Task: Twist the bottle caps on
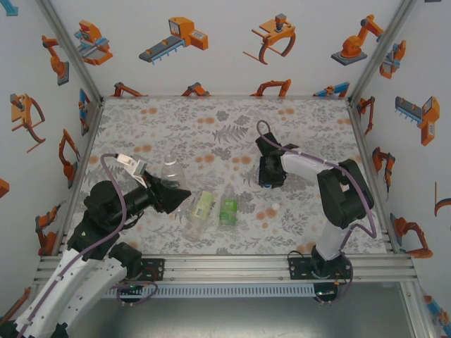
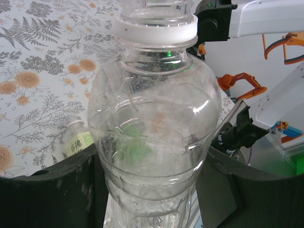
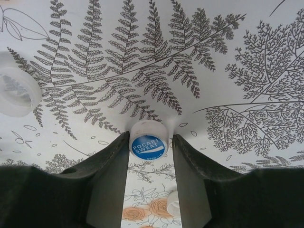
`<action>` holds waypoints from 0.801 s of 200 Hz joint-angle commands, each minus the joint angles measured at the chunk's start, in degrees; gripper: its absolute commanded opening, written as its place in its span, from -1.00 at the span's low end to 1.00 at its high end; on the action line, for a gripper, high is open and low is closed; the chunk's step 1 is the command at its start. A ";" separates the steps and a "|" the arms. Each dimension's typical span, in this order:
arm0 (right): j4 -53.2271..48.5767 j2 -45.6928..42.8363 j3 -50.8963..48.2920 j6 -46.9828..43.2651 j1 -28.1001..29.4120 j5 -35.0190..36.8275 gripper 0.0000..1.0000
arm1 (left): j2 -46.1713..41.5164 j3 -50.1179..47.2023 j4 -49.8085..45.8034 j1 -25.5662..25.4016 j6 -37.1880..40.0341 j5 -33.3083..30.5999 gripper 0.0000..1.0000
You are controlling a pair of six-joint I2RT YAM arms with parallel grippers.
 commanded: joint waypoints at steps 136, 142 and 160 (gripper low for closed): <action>-1.77 -5.10 -0.17 -4.84 0.18 -1.30 -0.58 | 0.55 -0.01 -1.59 -0.37 2.33 -0.31 -0.78; -2.14 -6.41 -0.10 -5.62 0.20 -2.06 -0.61 | 1.07 0.54 -2.35 -0.38 3.54 0.13 -0.78; -3.24 -10.51 0.13 -7.85 0.17 -5.58 -0.63 | 3.10 3.31 -6.31 -0.40 8.84 1.79 -0.79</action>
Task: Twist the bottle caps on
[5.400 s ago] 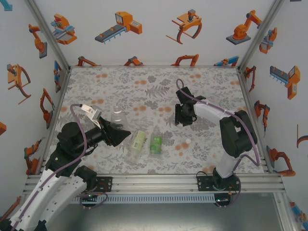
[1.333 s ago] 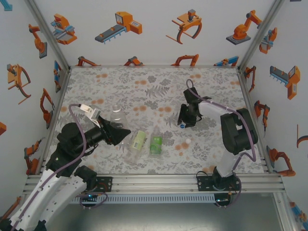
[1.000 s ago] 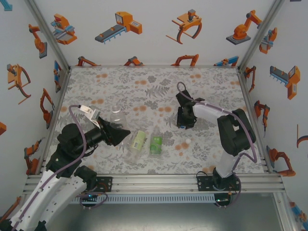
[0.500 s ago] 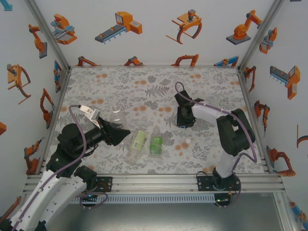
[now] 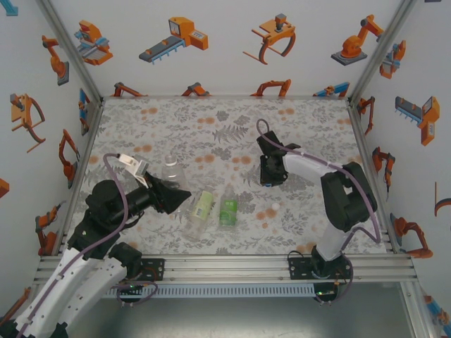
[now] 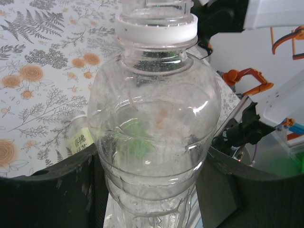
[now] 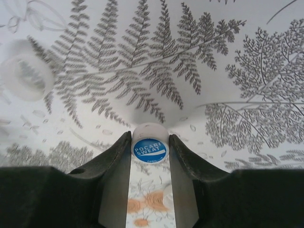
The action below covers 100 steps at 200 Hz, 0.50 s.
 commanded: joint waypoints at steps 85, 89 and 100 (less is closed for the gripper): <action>3.46 -29.34 -1.89 -17.52 0.36 -28.11 -0.99 | 18.17 16.54 -23.93 -1.86 33.64 16.38 -0.83; 4.41 -30.30 -2.30 -18.17 0.36 -30.13 -1.00 | 18.71 17.00 -24.40 -2.07 34.71 16.70 -0.84; 7.44 -32.94 -3.46 -19.90 0.36 -36.89 -1.00 | 19.84 18.02 -25.29 -2.87 36.79 17.20 -0.87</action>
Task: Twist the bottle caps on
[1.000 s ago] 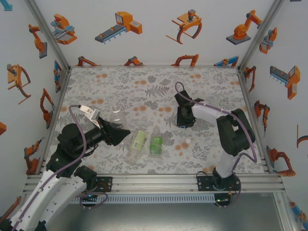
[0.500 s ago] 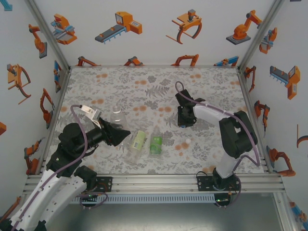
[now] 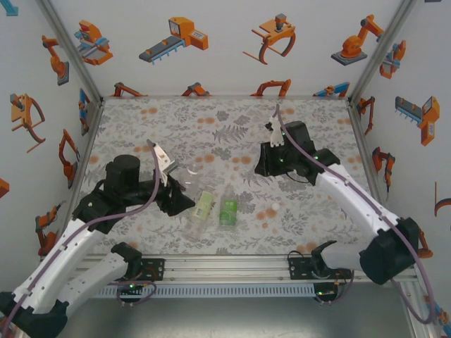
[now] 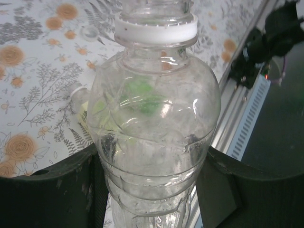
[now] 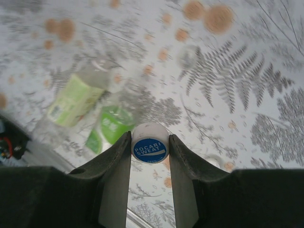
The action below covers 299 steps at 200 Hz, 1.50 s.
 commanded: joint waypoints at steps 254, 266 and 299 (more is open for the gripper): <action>2.23 -9.60 5.41 -40.58 16.17 -37.48 -1.00 | 22.27 22.90 -22.39 -18.81 22.83 -1.65 -1.00; 2.02 -9.35 5.35 -40.58 16.32 -37.09 -1.00 | 22.39 23.08 -22.32 -19.06 22.92 -1.64 -1.00; 1.71 -9.07 5.35 -40.74 17.01 -36.22 -1.00 | 22.45 23.08 -21.80 -19.94 23.36 -1.83 -1.00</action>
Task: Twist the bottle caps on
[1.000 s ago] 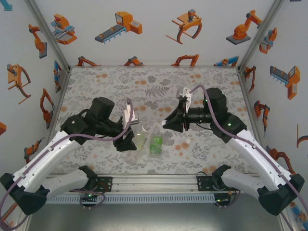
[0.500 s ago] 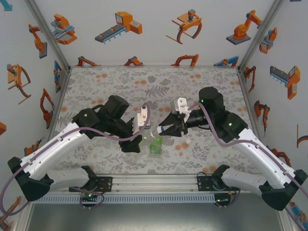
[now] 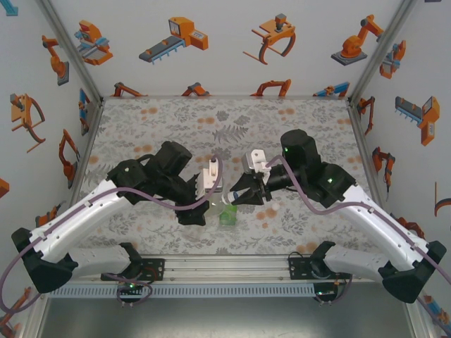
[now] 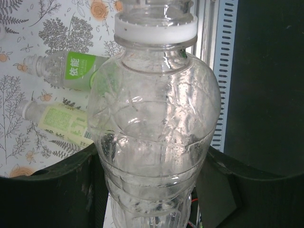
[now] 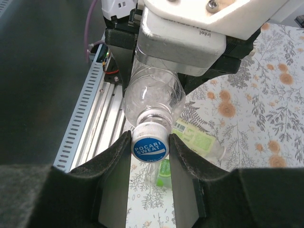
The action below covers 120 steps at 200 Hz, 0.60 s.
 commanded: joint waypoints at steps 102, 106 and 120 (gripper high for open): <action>-2.40 2.11 1.98 -3.05 2.21 -1.92 -1.00 | 0.79 2.65 0.43 -1.76 2.26 0.47 -1.00; -2.49 2.25 2.02 -3.10 2.31 -1.81 -1.00 | 0.77 2.67 0.51 -1.79 2.23 0.43 -1.00; -2.91 2.46 2.04 -2.98 2.51 -1.46 -1.00 | 0.79 2.69 0.82 -1.79 2.11 0.20 -1.00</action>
